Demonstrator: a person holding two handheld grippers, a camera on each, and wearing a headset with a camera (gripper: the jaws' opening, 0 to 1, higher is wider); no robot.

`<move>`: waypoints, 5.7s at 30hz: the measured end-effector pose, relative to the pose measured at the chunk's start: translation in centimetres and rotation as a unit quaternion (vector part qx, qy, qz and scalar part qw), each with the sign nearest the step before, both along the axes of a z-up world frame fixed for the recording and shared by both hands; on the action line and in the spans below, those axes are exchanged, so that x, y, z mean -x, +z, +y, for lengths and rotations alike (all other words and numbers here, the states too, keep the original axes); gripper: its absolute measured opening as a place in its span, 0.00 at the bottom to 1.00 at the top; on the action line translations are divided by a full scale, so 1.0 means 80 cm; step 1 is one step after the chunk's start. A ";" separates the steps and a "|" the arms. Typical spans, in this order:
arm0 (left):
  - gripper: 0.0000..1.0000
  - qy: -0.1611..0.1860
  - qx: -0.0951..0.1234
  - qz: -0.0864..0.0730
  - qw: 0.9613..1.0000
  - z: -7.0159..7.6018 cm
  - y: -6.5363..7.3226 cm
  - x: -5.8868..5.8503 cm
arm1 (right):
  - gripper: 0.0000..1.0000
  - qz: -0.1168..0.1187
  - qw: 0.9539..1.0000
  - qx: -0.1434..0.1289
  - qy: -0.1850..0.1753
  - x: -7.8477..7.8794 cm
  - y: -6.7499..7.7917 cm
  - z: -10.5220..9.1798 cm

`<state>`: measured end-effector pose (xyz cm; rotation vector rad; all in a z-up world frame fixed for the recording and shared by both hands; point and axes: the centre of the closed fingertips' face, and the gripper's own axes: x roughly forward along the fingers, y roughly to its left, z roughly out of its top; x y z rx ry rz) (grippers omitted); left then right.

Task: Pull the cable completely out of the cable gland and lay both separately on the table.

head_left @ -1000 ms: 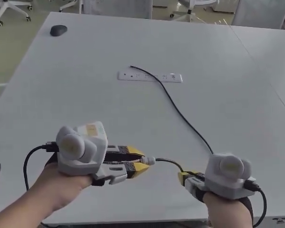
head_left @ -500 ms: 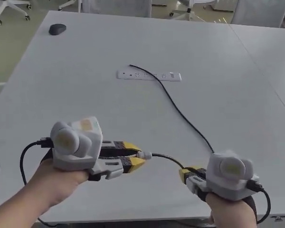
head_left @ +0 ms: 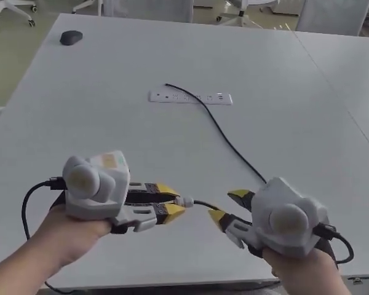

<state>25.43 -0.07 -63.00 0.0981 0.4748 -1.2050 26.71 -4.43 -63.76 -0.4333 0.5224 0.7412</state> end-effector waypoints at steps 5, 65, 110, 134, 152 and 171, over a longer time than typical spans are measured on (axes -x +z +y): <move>0.15 0.002 0.000 0.001 1.000 0.002 0.001 -0.002 | 0.17 -0.022 0.997 0.041 0.066 0.004 0.004 0.024; 0.15 -0.015 -0.001 -0.003 1.000 -0.007 0.000 0.003 | 0.00 0.133 0.973 -0.070 -0.178 -0.018 -0.086 -0.061; 0.15 -0.011 -0.013 -0.009 1.000 -0.006 0.001 -0.005 | 0.10 -0.027 0.993 0.062 0.094 0.005 0.000 0.028; 0.15 -0.010 -0.015 -0.005 1.000 -0.010 0.000 -0.007 | 0.01 -0.006 0.994 0.061 0.089 -0.002 -0.013 0.025; 0.15 -0.001 -0.016 -0.010 1.000 -0.009 0.002 -0.011 | 0.01 0.077 0.993 -0.062 -0.063 -0.017 -0.036 -0.024; 0.15 -0.001 -0.022 -0.018 1.000 -0.007 0.000 -0.007 | 0.01 0.176 0.949 -0.150 -0.215 -0.016 -0.082 -0.067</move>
